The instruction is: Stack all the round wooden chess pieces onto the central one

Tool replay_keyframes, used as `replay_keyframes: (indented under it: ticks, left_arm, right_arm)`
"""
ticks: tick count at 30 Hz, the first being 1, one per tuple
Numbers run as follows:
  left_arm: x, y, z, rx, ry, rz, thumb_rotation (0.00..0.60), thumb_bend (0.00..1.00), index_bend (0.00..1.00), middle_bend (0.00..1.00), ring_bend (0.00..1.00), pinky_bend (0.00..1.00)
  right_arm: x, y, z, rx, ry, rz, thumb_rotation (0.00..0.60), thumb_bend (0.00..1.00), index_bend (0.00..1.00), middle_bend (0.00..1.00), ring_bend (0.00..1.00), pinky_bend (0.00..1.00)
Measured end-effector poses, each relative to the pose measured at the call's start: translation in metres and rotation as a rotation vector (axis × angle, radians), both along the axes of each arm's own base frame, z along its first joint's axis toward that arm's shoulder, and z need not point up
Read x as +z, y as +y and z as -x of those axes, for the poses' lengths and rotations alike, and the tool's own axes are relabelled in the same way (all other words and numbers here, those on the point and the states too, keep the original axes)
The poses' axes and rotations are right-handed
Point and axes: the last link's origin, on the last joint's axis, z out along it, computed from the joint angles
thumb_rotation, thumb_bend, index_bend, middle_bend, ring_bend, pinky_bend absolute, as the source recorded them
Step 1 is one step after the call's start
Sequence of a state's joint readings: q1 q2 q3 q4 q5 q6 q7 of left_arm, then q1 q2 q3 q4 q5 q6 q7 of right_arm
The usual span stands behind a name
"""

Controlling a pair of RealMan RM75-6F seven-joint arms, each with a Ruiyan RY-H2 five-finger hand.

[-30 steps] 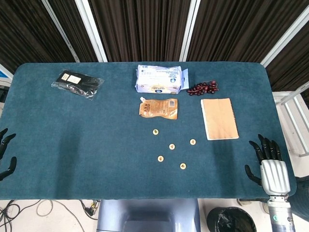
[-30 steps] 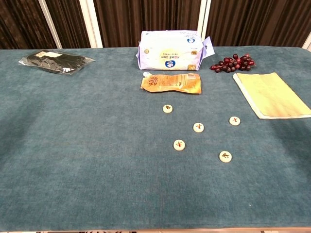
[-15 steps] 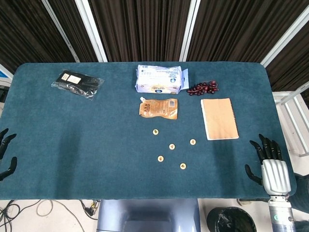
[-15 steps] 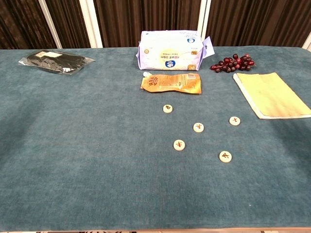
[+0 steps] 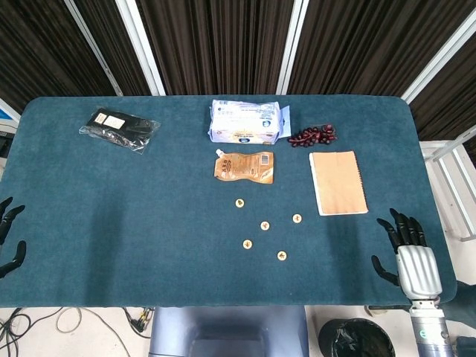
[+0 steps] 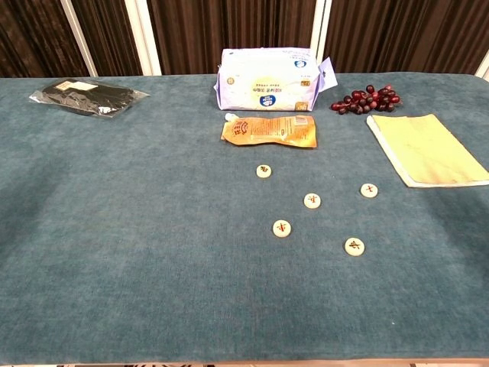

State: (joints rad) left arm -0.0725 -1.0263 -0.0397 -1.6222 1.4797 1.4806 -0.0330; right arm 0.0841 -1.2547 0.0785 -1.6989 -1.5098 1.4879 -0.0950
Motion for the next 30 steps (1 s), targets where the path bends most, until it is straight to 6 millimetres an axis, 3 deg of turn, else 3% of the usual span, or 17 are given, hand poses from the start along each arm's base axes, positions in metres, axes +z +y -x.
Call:
replay_keyframes:
  ticks: [5, 19, 26, 30]
  left_arm:
    - [0.0, 0.0, 0.001, 0.005, -0.004, 0.0, 0.6, 0.49, 0.15, 0.0, 0.0, 0.0]
    - [-0.001, 0.0, -0.001, 0.004, -0.011, 0.002, 0.6, 0.49, 0.15, 0.0, 0.0, 0.0]
    - [-0.001, 0.0, 0.0, 0.009, -0.019, 0.003, 0.6, 0.49, 0.15, 0.0, 0.0, 0.0]
    - [-0.001, 0.0, 0.0, 0.01, -0.023, 0.005, 0.6, 0.49, 0.15, 0.0, 0.0, 0.0]
  right_arm:
    - [-0.006, -0.007, -0.003, 0.01, -0.001, -0.056, 0.6, 0.41, 0.17, 0.0, 0.0, 0.0]
    - [-0.015, -0.074, -0.035, 0.028, -0.021, -0.195, 0.6, 0.41, 0.19, 0.0, 0.0, 0.0]
    - [-0.042, -0.111, -0.065, 0.061, 0.011, -0.276, 0.6, 0.41, 0.2, 0.0, 0.0, 0.0]
    - [-0.068, -0.134, -0.096, 0.103, 0.019, -0.329, 0.6, 0.41, 0.21, 0.0, 0.0, 0.0]
